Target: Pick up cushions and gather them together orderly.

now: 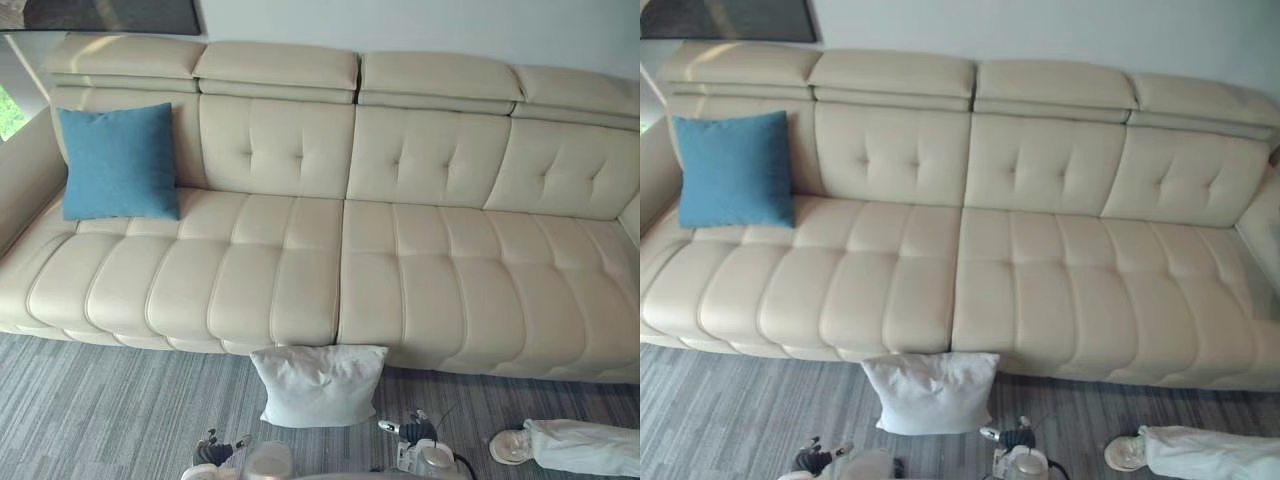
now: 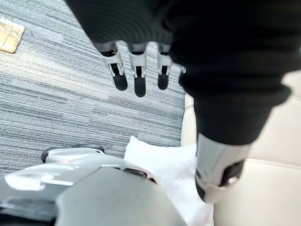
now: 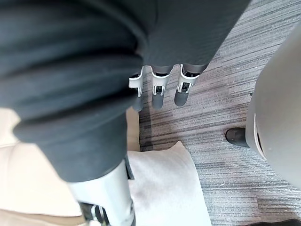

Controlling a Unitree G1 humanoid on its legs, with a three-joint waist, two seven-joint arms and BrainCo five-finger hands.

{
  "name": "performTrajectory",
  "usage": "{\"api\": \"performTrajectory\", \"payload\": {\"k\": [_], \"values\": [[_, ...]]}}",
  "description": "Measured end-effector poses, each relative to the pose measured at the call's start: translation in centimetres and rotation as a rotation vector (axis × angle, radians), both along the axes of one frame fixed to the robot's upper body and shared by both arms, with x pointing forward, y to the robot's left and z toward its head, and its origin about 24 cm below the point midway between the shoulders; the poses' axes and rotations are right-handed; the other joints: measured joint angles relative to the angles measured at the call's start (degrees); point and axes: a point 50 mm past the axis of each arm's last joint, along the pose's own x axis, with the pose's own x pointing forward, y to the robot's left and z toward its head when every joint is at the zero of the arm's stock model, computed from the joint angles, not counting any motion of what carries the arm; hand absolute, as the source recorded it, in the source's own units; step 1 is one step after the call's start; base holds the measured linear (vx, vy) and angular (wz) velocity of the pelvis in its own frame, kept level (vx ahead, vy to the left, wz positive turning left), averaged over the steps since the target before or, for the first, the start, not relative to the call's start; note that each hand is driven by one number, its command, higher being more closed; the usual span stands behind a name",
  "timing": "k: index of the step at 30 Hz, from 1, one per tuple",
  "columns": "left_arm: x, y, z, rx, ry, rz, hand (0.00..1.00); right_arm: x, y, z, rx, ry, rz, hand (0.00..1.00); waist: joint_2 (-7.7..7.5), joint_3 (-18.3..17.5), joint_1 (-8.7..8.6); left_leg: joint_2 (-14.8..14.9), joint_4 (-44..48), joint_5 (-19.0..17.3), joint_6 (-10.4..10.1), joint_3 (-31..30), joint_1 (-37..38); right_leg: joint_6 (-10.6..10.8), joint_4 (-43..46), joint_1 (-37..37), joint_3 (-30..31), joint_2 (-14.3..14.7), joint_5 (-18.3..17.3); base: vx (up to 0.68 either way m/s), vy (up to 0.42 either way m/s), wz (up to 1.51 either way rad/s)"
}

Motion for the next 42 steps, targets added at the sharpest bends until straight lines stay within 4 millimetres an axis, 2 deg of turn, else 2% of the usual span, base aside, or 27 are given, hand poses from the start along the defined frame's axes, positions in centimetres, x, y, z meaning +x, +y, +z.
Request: {"api": "performTrajectory", "payload": {"k": [1, 3, 5, 6, 7, 9, 10, 11, 12, 14, 15, 17, 20, 21, 23, 27, 34, 36, 42], "values": [[0.6, 0.0, 0.2, 0.002, -0.022, 0.005, 0.0, 0.7, -0.3, 0.4, -0.008, -0.031, -0.02, 0.0, 0.55, 1.2, -0.01, 0.8, 1.9, -0.7, 0.1, 0.0, -2.4, 0.1, 2.6, -2.8, 0.2, 0.3, -0.6, -0.13, -0.004, -0.21], [2.5, 0.2, 0.9, 0.017, -0.084, 0.03, 0.0, 2.5, -1.2, 1.2, -0.027, -0.081, -0.043, 0.0, 0.5, 4.6, 0.02, 1.4, 6.2, -1.9, 0.6, -0.6, -7.5, -0.4, 8.6, -8.4, 0.4, 0.1, -2.9, -0.17, -0.019, -0.07], [6.0, 0.5, 2.6, 0.031, -0.211, 0.07, 0.0, 5.3, -2.9, 3.1, -0.07, -0.189, -0.098, 0.0, 0.0, 9.6, 0.21, 2.0, 12.7, -3.5, 1.1, -1.8, -15.4, -0.6, 17.2, -17.1, 0.8, -0.8, -5.6, -0.27, -0.029, 0.04], [6.2, 0.5, 2.7, 0.031, -0.217, 0.071, 0.0, 5.4, -2.9, 3.2, -0.072, -0.195, -0.099, 0.0, -0.05, 9.8, 0.21, 2.1, 13.0, -3.5, 1.1, -1.8, -15.8, -0.6, 17.5, -17.5, 0.8, -0.8, -5.7, -0.28, -0.019, -0.08], [7.9, 0.7, 3.7, 0.033, -0.287, 0.099, 0.0, 6.8, -3.6, 4.2, -0.093, -0.246, -0.122, 0.0, -0.6, 11.4, 0.29, 2.8, 16.6, -4.4, 1.3, -1.9, -20.0, -0.8, 21.5, -22.3, 1.5, -1.2, -6.6, -0.21, 0.009, -0.11], [9.2, 0.7, 4.5, 0.031, -0.337, 0.12, 0.0, 8.2, -4.0, 5.2, -0.105, -0.295, -0.131, 0.0, -0.74, 12.3, 0.4, 3.1, 18.8, -4.6, 1.6, -2.1, -23.6, -0.9, 23.7, -25.8, 1.7, -1.3, -6.8, -0.18, 0.012, -0.1], [10.7, 0.5, 5.4, 0.022, -0.39, 0.136, 0.0, 9.6, -4.1, 6.2, -0.113, -0.342, -0.14, 0.0, -0.84, 13.5, 0.4, 3.4, 20.7, -4.8, 1.8, -2.3, -26.6, -1.1, 25.5, -28.7, 1.8, -1.5, -6.9, -0.15, 0.015, -0.06], [12.1, 0.2, 6.3, 0.015, -0.443, 0.147, 0.0, 10.8, -4.0, 7.1, -0.109, -0.379, -0.145, 0.0, -0.94, 14.9, 0.4, 3.6, 22.5, -4.9, 2.0, -2.6, -28.9, -1.3, 27.3, -30.9, 1.8, -1.7, -7.0, -0.15, 0.015, -0.01], [12.6, 0.1, 6.7, 0.012, -0.463, 0.153, 0.0, 11.2, -3.9, 7.4, -0.108, -0.391, -0.145, 0.0, -0.97, 15.4, 0.39, 3.7, 23.1, -4.9, 2.0, -2.9, -29.8, -1.4, 27.9, -31.7, 1.7, -1.7, -7.1, -0.17, 0.017, 0.07], [15.3, 0.0, 9.0, 0.001, -0.578, 0.19, 0.0, 13.5, -3.4, 9.3, -0.103, -0.462, -0.146, 0.0, -1.32, 17.7, 0.35, 3.7, 26.3, -4.9, 2.2, -4.1, -35.5, -1.8, 31.5, -37.0, 1.3, -2.4, -7.6, -0.15, 0.001, 0.13], [15.7, 0.0, 9.3, -0.001, -0.594, 0.196, 0.0, 14.0, -3.4, 9.6, -0.101, -0.475, -0.148, 0.0, -1.27, 18.1, 0.33, 3.8, 26.9, -4.9, 2.2, -4.5, -36.5, -1.9, 32.1, -37.9, 1.3, -2.4, -7.6, -0.12, -0.011, 0.12], [17.9, -0.2, 11.4, -0.003, -0.676, 0.209, 0.0, 16.3, -2.8, 12.2, -0.097, -0.578, -0.152, 0.0, -1.4, 19.1, 0.3, 3.9, 30.9, -5.0, 2.4, -6.2, -43.6, -2.4, 36.4, -44.2, 0.7, -2.7, -8.7, -0.11, -0.027, 0.16], [19.2, -0.3, 12.7, -0.006, -0.723, 0.229, 0.0, 18.0, -2.3, 14.5, -0.093, -0.659, -0.141, 0.0, -1.54, 19.8, 0.33, 4.3, 34.2, -5.3, 2.8, -6.8, -48.2, -3.0, 40.4, -48.5, 0.4, -3.4, -9.8, -0.09, -0.038, 0.1], [20.0, -0.3, 13.8, -0.015, -0.764, 0.237, 0.0, 19.1, -1.6, 16.0, -0.089, -0.713, -0.121, 0.0, -1.54, 20.3, 0.22, 4.4, 35.9, -5.3, 2.8, -7.5, -50.6, -3.2, 42.3, -50.7, 0.3, -3.4, -10.3, -0.1, -0.047, 0.03], [20.8, -0.5, 14.9, -0.024, -0.811, 0.241, 0.0, 19.9, -0.8, 17.4, -0.08, -0.766, -0.117, 0.0, -1.54, 20.3, 0.23, 4.5, 37.5, -5.3, 2.8, -8.1, -52.9, -3.5, 44.2, -52.9, 0.2, -3.4, -10.6, -0.1, -0.058, 0.03], [21.1, -0.9, 15.5, -0.03, -0.837, 0.251, 0.0, 20.1, -0.3, 17.7, -0.072, -0.776, -0.113, 0.0, -1.55, 20.3, 0.2, 4.5, 37.5, -5.1, 2.7, -8.3, -53.5, -3.6, 44.7, -53.8, 0.3, -3.4, -10.6, -0.09, -0.051, 0.0], [21.2, -1.6, 15.6, -0.051, -0.846, 0.247, 0.0, 19.2, 0.9, 16.4, -0.065, -0.736, -0.078, 0.0, -1.57, 20.3, -0.13, 4.4, 34.7, -3.0, 2.2, -8.4, -53.4, -4.6, 42.5, -53.7, -0.4, -3.3, -9.2, -0.05, -0.055, 0.01], [20.8, -2.0, 15.0, -0.06, -0.827, 0.244, 0.0, 18.9, 1.2, 15.7, -0.06, -0.714, -0.06, 0.0, -1.7, 20.4, -0.13, 4.8, 33.8, -2.8, 1.8, -8.5, -51.5, -5.0, 40.8, -51.5, -0.9, -2.6, -8.5, 0.01, -0.031, -0.09], [18.3, -2.7, 12.1, -0.079, -0.731, 0.213, 0.0, 15.5, 1.0, 11.8, -0.057, -0.594, -0.043, 0.0, -2.66, 20.1, -0.54, 4.0, 23.1, -0.6, 1.4, -6.0, -37.2, -4.3, 30.5, -38.3, -1.0, -2.0, -6.0, 0.04, -0.003, 0.02]]}}
